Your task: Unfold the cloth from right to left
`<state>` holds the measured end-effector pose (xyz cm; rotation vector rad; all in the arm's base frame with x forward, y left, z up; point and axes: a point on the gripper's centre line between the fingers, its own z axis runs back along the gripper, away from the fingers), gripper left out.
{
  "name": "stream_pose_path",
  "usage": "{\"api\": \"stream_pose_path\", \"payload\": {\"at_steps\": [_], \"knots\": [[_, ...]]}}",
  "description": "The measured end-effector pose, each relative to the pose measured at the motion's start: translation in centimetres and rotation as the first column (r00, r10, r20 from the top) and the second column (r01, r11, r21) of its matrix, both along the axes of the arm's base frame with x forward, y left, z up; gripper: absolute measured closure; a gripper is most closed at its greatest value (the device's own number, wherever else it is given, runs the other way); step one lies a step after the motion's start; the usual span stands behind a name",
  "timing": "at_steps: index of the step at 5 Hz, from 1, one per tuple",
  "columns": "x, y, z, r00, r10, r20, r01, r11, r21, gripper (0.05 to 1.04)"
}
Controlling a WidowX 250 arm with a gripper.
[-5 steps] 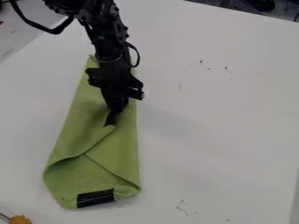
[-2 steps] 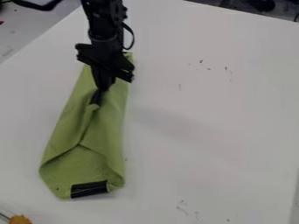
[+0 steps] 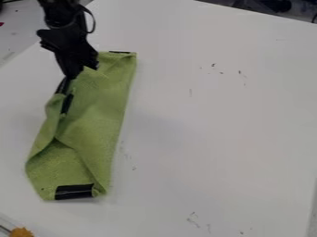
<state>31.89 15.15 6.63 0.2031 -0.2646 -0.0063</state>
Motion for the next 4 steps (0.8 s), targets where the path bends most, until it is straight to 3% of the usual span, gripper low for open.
{"api": "stream_pose_path", "payload": {"at_steps": [2,3,4], "knots": [[-0.4,5.8,-1.4,1.000,-0.003,0.024,0.003,1.000,0.001,1.026],[-0.3,7.7,-2.7,1.000,-0.008,0.025,0.008,1.000,-0.021,1.026],[-0.6,9.3,-4.5,1.000,-0.009,-0.019,0.009,1.000,-0.005,1.026]]}}
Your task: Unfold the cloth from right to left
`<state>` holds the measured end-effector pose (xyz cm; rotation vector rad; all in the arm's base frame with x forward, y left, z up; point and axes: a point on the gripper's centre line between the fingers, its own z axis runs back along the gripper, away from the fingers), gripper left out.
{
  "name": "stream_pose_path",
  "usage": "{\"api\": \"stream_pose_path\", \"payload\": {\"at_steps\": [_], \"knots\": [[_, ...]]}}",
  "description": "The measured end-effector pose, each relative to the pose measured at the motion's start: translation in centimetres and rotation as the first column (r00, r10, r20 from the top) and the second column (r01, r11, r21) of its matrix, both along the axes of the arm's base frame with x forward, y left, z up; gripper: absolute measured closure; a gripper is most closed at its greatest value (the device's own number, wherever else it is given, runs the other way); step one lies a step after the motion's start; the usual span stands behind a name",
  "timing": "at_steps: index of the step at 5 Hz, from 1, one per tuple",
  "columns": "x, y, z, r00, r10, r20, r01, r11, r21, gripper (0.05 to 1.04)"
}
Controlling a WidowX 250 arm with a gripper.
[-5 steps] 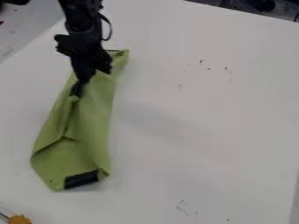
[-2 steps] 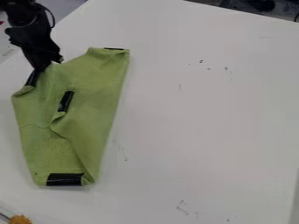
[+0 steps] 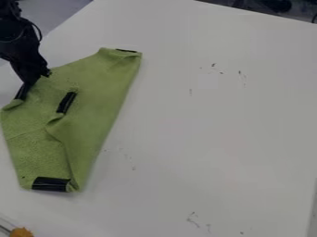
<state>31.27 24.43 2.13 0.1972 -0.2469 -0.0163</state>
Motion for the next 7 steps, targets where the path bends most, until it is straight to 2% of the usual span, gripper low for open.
{"api": "stream_pose_path", "payload": {"at_steps": [1,2,3,4,5,6,7], "knots": [[-0.6,1.2,-0.1,1.000,0.020,-0.011,-0.019,0.999,0.038,0.999],[-1.0,2.4,0.1,1.000,0.020,-0.005,-0.020,0.997,0.080,0.844],[-0.8,3.2,1.0,1.000,-0.004,-0.020,0.007,0.993,0.114,0.577],[-0.8,3.4,1.3,0.999,-0.017,-0.033,0.021,0.992,0.120,0.268],[-1.0,4.3,1.6,1.000,-0.009,-0.018,0.012,0.991,0.136,0.075],[-1.1,5.4,1.8,1.000,-0.022,-0.009,0.023,0.990,0.137,0.076],[-1.1,5.1,2.1,0.999,-0.032,-0.024,0.034,0.995,0.097,0.083]]}}
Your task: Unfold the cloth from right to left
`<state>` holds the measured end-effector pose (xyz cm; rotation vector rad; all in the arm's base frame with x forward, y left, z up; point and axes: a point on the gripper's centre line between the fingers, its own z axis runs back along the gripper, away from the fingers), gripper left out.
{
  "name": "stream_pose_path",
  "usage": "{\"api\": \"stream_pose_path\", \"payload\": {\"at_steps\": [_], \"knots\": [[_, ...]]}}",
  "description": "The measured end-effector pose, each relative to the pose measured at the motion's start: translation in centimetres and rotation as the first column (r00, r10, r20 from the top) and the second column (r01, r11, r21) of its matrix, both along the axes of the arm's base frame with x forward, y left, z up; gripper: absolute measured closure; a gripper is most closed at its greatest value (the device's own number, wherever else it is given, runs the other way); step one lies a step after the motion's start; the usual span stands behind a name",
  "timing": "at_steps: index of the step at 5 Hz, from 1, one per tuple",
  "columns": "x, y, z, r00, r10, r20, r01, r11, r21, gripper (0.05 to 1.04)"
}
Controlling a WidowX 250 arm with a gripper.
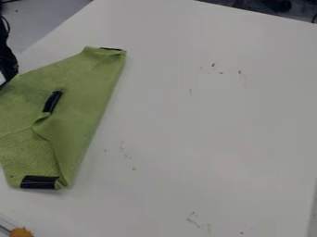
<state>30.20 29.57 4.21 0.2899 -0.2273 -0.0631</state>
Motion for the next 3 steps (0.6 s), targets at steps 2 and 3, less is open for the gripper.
{"api": "stream_pose_path", "payload": {"at_steps": [2,3], "knots": [[0.7,-4.5,0.3,0.997,0.024,-0.074,-0.034,0.990,-0.139,0.083],[1.3,-7.1,0.6,0.997,0.003,-0.078,-0.013,0.991,-0.132,0.083]]}}
